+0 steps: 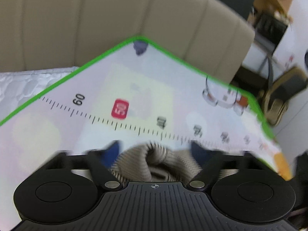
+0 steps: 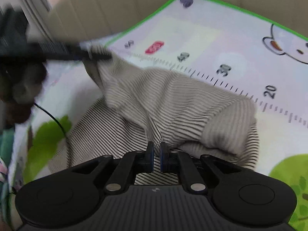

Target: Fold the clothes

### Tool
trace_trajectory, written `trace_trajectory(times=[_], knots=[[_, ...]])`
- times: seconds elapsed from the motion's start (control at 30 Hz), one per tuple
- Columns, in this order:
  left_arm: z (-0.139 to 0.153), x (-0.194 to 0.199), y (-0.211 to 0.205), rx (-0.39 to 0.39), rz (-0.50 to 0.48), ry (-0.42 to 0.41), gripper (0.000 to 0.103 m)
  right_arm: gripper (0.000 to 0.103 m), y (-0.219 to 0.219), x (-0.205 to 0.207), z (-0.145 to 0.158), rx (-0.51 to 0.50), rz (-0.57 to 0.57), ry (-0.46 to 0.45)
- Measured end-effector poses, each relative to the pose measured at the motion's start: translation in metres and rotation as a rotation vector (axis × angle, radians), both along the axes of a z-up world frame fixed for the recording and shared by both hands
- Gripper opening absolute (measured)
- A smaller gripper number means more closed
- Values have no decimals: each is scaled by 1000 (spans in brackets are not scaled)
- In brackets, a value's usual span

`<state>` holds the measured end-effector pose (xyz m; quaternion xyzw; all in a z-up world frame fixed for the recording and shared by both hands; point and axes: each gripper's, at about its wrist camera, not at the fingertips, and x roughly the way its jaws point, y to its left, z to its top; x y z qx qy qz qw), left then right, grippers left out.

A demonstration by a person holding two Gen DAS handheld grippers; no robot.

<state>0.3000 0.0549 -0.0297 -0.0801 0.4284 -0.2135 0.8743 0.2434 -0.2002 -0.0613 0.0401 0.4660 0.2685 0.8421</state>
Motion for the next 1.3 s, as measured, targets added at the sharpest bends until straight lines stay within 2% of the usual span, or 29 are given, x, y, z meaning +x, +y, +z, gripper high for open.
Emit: trace_trajectory(times=[0.1, 0.2, 0.23, 0.33, 0.4, 0.5, 0.57, 0.6, 0.67, 0.73, 0.83, 0.87, 0.93, 1.0, 1.07, 1.13, 1.17, 1.23, 1.27, 1.3], knots=[[-15, -4, 2, 39, -13, 56, 51, 6, -17, -4, 23, 67, -43, -77], [-29, -8, 3, 77, -26, 112, 50, 19, -28, 4, 38, 82, -83, -141], [-34, -10, 4, 90, -30, 131, 50, 23, -27, 9, 34, 60, -85, -136], [-49, -14, 5, 129, -43, 187, 52, 23, -19, 20, 9, -87, -67, -104], [-54, -18, 12, 136, -34, 217, 61, 23, -17, 20, -9, -156, -36, -91], [-48, -21, 32, 132, 27, 228, 74, 23, -15, 15, -10, -201, -2, -126], [-41, -22, 45, 142, 75, 213, 74, 25, -18, 15, -3, -193, -16, -128], [-36, -22, 51, 162, 100, 188, 71, 28, -22, 15, 1, -177, -30, -124], [-26, -22, 64, 186, 148, 142, 70, 49, -37, 12, 12, -115, -90, -106], [-17, -19, 78, 87, 163, 135, 72, 51, -53, 9, 19, -39, -156, -79], [-8, -14, 82, -101, 115, 158, 87, 55, -73, 9, 20, 52, -257, -15], [-7, -12, 79, -141, 91, 167, 91, 56, -76, 9, 16, 77, -277, 9], [-10, -4, 63, -143, 53, 188, 91, 56, -81, 10, 8, 127, -317, 56], [-17, 3, 45, -115, 28, 209, 91, 57, -74, 11, -4, 121, -319, 97], [-27, 9, 30, -85, 11, 237, 90, 63, -64, 14, -17, 82, -297, 104], [-38, 13, 17, -57, -2, 269, 88, 62, -56, 18, -28, 61, -277, 113], [-44, 15, 11, -44, -9, 286, 83, 55, -53, 20, -32, 59, -266, 119], [-52, 18, 7, -32, -16, 320, 66, 45, -47, 25, -40, 54, -245, 129], [-56, 19, 6, -30, -18, 336, 58, 41, -43, 30, -39, 32, -233, 107], [-59, 20, 5, -28, -22, 346, 52, 33, -42, 38, -34, 19, -228, 83]])
